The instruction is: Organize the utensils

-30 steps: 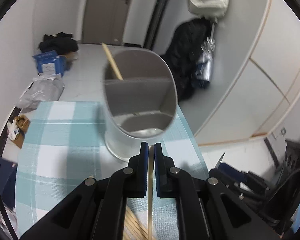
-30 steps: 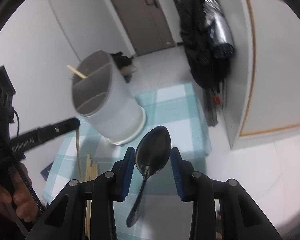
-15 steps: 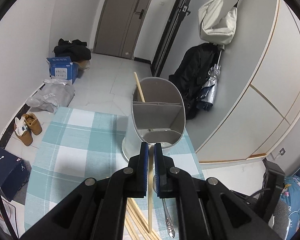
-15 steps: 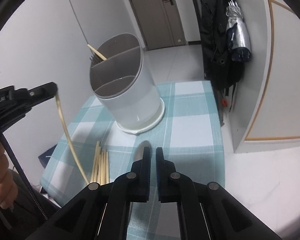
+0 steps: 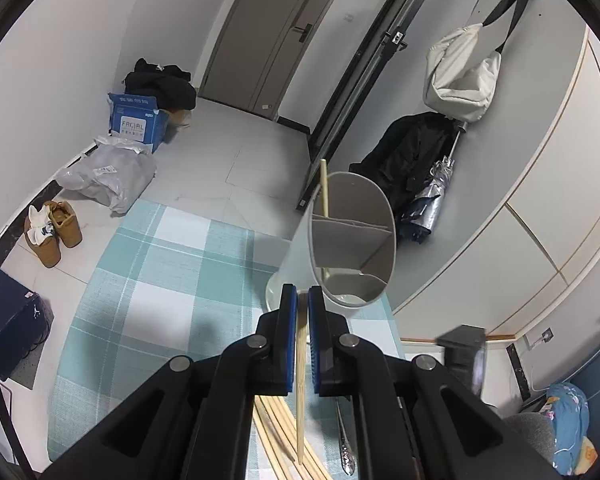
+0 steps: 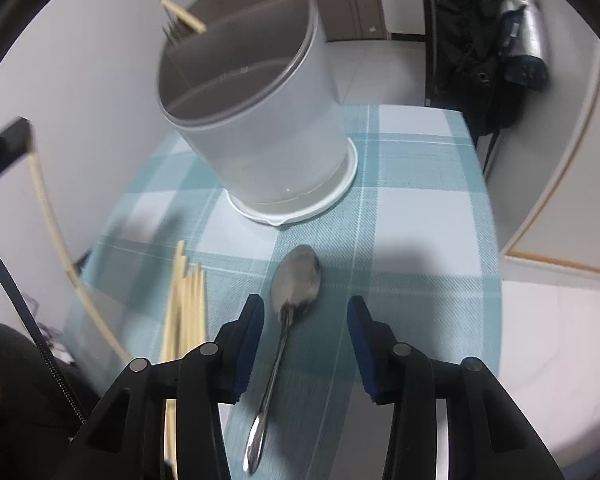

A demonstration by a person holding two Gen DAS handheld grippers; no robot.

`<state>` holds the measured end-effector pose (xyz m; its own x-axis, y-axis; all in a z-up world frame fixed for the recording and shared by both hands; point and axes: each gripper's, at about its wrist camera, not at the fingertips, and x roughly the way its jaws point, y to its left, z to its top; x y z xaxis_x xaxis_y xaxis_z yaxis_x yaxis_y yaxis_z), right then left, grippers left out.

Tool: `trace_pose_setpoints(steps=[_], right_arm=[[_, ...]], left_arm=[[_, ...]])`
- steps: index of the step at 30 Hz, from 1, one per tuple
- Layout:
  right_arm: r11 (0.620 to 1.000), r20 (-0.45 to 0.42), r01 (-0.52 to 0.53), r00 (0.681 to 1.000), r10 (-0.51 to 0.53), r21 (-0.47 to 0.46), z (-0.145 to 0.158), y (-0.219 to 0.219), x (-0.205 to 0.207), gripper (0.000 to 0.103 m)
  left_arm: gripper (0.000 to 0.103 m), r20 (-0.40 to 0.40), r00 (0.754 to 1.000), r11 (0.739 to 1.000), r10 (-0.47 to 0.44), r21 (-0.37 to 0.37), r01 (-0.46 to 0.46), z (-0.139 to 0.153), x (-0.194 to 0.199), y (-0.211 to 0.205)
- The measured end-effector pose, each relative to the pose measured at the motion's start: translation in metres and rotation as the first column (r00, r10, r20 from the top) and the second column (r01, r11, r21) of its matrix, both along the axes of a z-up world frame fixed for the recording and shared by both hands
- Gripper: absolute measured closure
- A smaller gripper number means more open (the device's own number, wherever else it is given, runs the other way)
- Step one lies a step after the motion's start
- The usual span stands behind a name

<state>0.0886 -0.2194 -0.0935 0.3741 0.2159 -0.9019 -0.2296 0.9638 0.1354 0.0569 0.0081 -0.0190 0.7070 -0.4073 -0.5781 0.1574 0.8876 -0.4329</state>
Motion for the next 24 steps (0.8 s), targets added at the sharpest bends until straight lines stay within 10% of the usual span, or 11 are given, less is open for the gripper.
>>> trace_pose_setpoints(steps=[6,15,24], right_arm=[[0.993,-0.018,-0.071,0.997,0.070,-0.095,-0.014,0.022,0.011,0.057],[0.994,-0.027,-0.096,0.995,0.094,-0.044,-0.004,0.027,0.010,0.093],[0.980,0.005,-0.195,0.981,0.196,-0.042,0.010,0.052,-0.011,0.103]], left_arm=[[0.100,0.002,1.000,1.000,-0.010,0.001,0.010,0.000,0.002,0.004],[0.100,-0.019,1.000,0.999,-0.022,-0.034,0.022,-0.001,0.004,0.007],[0.100,-0.022,1.000,0.998,-0.012,-0.057,0.010,0.001,0.003,0.013]])
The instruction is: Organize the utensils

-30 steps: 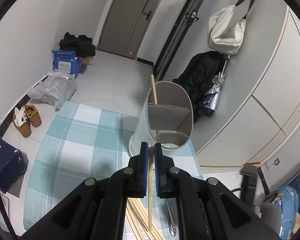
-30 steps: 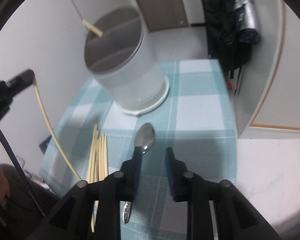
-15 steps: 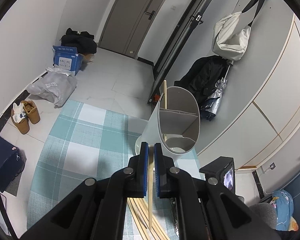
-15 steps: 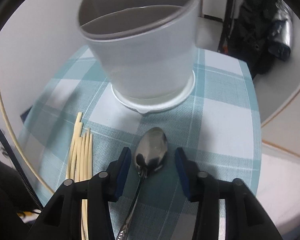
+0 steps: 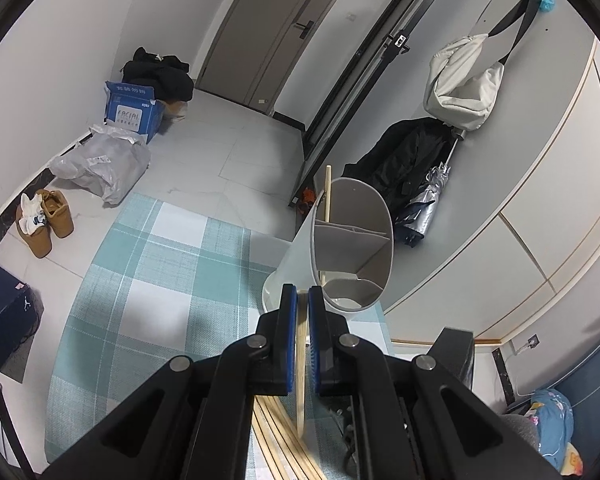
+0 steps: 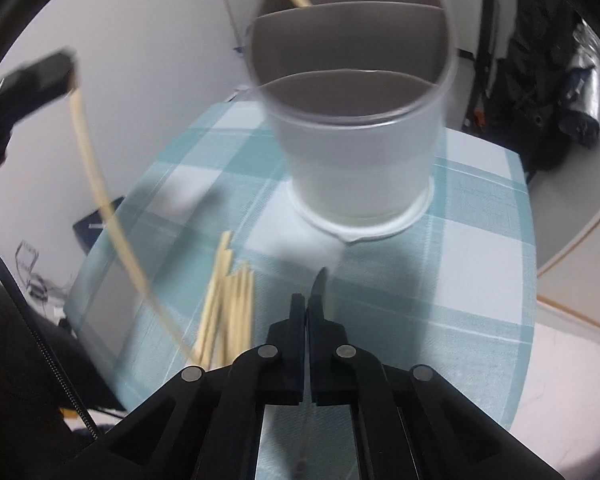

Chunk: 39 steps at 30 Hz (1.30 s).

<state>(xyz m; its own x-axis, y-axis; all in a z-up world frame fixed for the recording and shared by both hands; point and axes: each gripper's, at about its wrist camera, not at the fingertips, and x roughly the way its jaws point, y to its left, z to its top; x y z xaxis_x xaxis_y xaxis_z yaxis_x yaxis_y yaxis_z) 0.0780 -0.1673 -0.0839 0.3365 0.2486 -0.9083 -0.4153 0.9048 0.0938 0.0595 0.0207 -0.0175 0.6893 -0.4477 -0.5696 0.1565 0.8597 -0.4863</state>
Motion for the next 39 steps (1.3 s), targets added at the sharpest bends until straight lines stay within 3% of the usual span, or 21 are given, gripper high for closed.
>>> trace_pose_setpoints(steps=[8,10,12,13,22,25,30,39], right_arm=[[1.000,-0.101,0.002,0.995,-0.001,0.010,-0.021,-0.002,-0.004,0.098],[0.999,-0.090,0.014,0.996,-0.010,0.037,-0.015,-0.007,-0.004,0.091],[0.999,-0.058,0.021,0.998,-0.019,0.034,-0.010,-0.011,-0.005,0.067],[1.000,-0.041,0.022,0.999,-0.021,0.022,-0.008,-0.012,-0.005,0.065],[0.990,-0.060,-0.043,0.998,0.036,-0.132,-0.029,0.006,0.007,0.063],[0.983,-0.046,-0.082,0.996,0.075,-0.165,-0.030,0.013,0.003,0.083],[0.995,-0.030,-0.043,0.999,0.040,-0.085,-0.023,0.001,0.004,0.099],[0.999,-0.023,0.016,1.000,-0.015,0.037,-0.006,-0.025,-0.010,0.102]], left_arm=[[0.100,-0.003,1.000,1.000,0.011,-0.001,-0.011,0.001,-0.001,0.004],[0.100,-0.002,1.000,1.000,0.012,0.001,-0.012,0.001,-0.001,0.005],[0.100,-0.001,1.000,1.000,0.011,0.001,-0.011,0.001,-0.001,0.005],[0.100,0.000,1.000,1.000,0.012,0.002,-0.012,0.001,-0.001,0.005],[0.101,0.016,1.000,1.000,-0.008,0.027,0.008,0.005,-0.003,0.003],[0.100,0.024,1.000,0.999,-0.021,0.041,0.020,0.005,-0.004,0.001],[0.101,0.032,0.999,0.998,-0.037,0.050,0.035,0.006,-0.005,-0.001],[0.100,0.057,0.995,0.991,-0.085,0.106,0.078,0.013,-0.015,-0.016]])
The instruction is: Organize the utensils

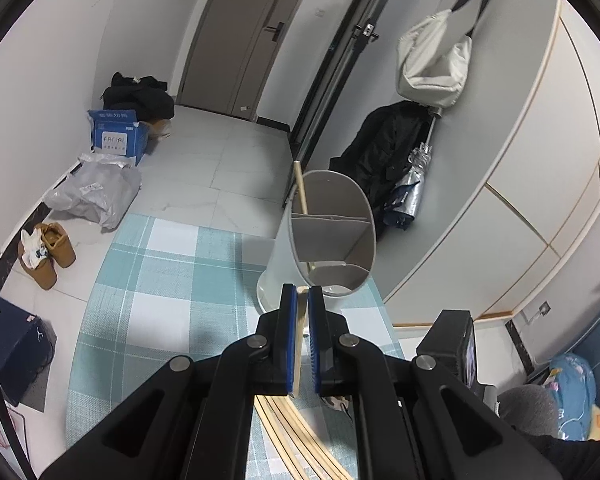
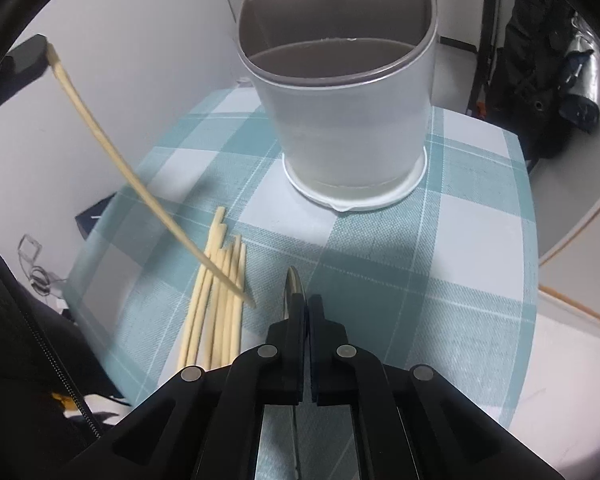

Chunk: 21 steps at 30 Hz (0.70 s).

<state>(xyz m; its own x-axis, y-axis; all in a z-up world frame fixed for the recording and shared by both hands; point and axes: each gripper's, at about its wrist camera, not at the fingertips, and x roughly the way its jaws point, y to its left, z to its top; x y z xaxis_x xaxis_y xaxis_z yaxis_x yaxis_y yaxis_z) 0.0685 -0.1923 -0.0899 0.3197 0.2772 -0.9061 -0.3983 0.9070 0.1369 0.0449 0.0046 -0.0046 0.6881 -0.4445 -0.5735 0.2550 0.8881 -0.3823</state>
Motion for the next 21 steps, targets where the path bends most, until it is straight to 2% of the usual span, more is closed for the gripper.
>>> trace_pose_setpoints(steps=[5,10,15,21], right_arm=[[1.000,0.056,0.017,0.998,-0.018,0.020,0.013,-0.003,-0.006,0.102],[0.992,0.151,0.086,0.984,-0.099,0.089,0.045,-0.026,-0.009,0.102],[0.971,0.287,0.121,0.941,-0.179,0.207,0.086,-0.044,-0.015,0.102],[0.950,0.393,0.117,0.891,-0.230,0.291,0.122,-0.045,-0.011,0.102]], left_arm=[[0.100,-0.002,1.000,0.998,-0.025,0.049,0.025,0.007,-0.001,-0.014],[0.101,-0.043,0.998,0.996,-0.044,0.079,0.047,0.012,0.002,-0.022],[0.101,-0.070,0.995,0.989,-0.064,0.125,0.072,0.021,0.004,-0.030],[0.101,-0.081,0.992,0.987,-0.092,0.125,0.102,0.038,0.006,-0.036]])
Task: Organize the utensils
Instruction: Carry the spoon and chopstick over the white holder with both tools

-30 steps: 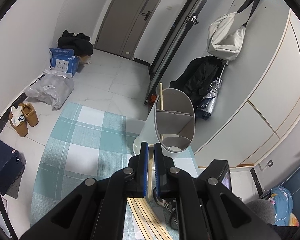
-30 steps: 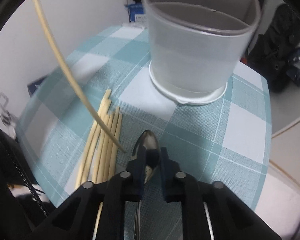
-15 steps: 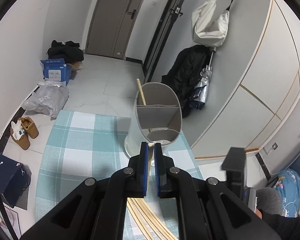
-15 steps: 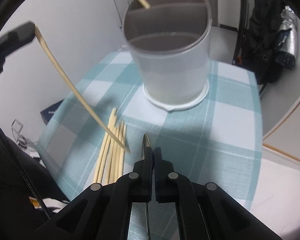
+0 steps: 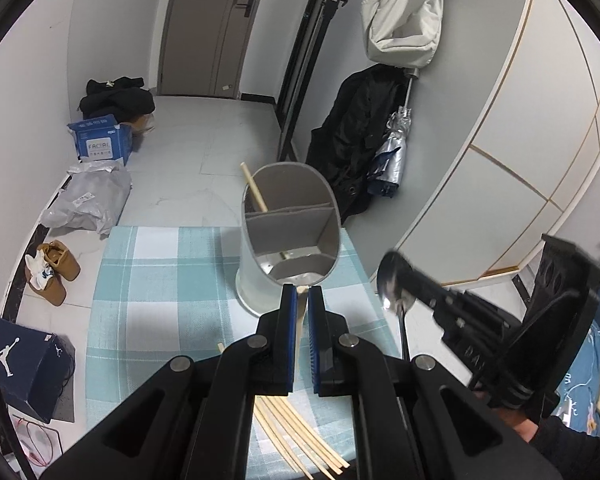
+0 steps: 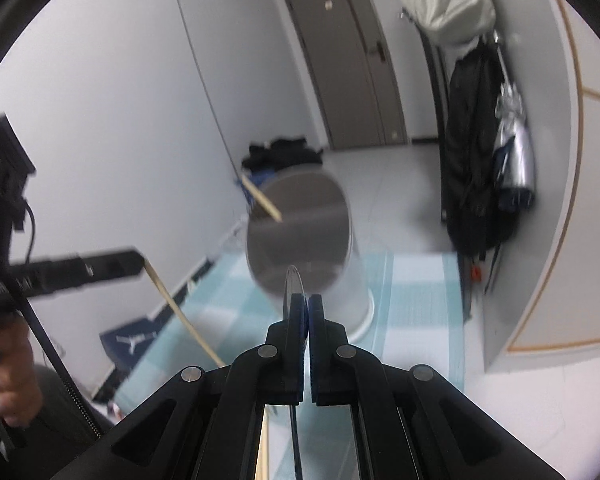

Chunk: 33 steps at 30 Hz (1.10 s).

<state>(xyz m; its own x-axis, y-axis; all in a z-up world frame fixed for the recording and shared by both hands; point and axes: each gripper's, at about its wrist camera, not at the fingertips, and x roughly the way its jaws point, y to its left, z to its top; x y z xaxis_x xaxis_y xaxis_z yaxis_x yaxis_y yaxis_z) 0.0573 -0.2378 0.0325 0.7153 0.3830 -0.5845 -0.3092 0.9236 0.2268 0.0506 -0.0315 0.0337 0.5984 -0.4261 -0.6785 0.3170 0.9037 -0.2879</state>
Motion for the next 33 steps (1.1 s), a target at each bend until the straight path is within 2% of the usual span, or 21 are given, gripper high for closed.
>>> trace_pose_setpoints(steps=[5,11,18,22,27,33], right_arm=[[0.998,0.128,0.002,0.992,-0.010,0.063,0.035,-0.007,0.013,0.102],[0.997,0.275,-0.032,0.961,0.012,0.068,0.070,-0.002,0.037,0.102],[0.995,0.405,-0.075,0.913,0.042,0.065,0.091,0.012,0.077,0.102],[0.991,0.434,-0.122,0.896,0.088,0.053,0.090,0.023,0.103,0.102],[0.984,0.448,-0.173,0.884,0.134,0.046,0.082,0.034,0.129,0.102],[0.974,0.445,-0.213,0.881,0.159,0.073,0.060,0.036,0.158,0.102]], left_arm=[[0.101,0.027,0.998,0.997,-0.050,-0.061,0.052,0.036,0.007,0.003],[0.101,0.071,0.995,0.990,-0.066,-0.121,0.074,0.084,0.026,0.012],[0.101,0.123,0.989,0.989,-0.078,-0.118,0.093,0.120,0.059,0.013],[0.101,0.137,0.988,0.989,-0.076,-0.115,0.092,0.124,0.073,0.019],[0.101,0.115,0.990,0.994,-0.075,-0.075,0.085,0.107,0.095,0.018],[0.101,0.081,0.995,0.992,-0.061,-0.109,0.070,0.087,0.123,0.025]])
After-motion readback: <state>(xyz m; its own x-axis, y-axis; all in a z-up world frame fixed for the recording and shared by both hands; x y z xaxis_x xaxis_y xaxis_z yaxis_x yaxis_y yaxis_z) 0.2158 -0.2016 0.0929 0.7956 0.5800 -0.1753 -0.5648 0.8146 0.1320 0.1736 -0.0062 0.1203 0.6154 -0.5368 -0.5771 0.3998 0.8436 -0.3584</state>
